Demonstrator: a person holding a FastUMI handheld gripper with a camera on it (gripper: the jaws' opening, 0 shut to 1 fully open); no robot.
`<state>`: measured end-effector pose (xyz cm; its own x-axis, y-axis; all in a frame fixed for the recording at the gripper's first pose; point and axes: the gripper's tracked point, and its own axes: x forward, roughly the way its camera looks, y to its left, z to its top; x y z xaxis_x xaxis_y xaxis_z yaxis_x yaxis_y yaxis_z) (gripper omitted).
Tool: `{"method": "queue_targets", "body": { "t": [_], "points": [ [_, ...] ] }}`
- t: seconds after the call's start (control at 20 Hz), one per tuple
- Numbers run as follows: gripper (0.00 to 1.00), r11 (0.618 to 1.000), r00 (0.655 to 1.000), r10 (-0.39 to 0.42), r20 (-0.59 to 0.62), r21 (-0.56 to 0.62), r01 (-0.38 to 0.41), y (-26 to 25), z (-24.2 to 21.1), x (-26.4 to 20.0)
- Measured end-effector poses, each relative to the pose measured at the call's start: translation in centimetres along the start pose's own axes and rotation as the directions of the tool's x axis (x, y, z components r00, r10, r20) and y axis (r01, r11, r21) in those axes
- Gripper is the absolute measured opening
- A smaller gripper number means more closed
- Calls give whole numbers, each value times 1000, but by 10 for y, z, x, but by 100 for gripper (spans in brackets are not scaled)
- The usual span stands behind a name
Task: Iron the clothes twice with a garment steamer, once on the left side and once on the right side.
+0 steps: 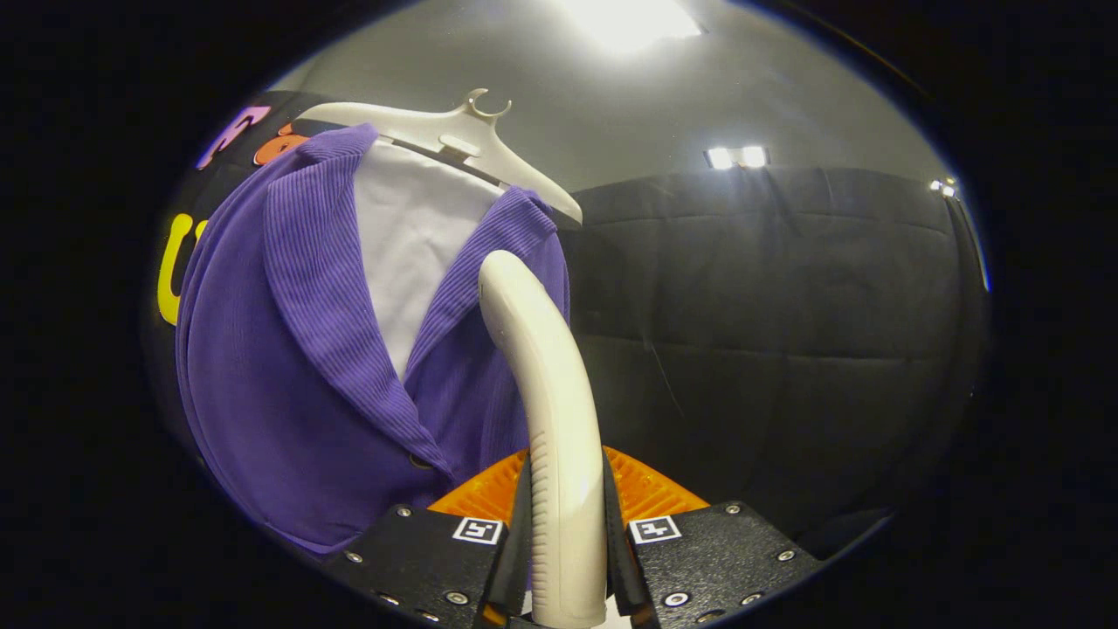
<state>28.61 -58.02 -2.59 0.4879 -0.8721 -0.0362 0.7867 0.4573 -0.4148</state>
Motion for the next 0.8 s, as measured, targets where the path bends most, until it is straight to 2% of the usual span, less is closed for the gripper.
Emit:
{"method": "queue_targets", "body": {
  "t": [0.55, 0.8],
  "points": [
    [38, 998, 985, 21, -170, -52, -30, 3, -104, -16],
    [38, 997, 974, 11, -228, -71, -28, 0, -129, -19]
  ]
}}
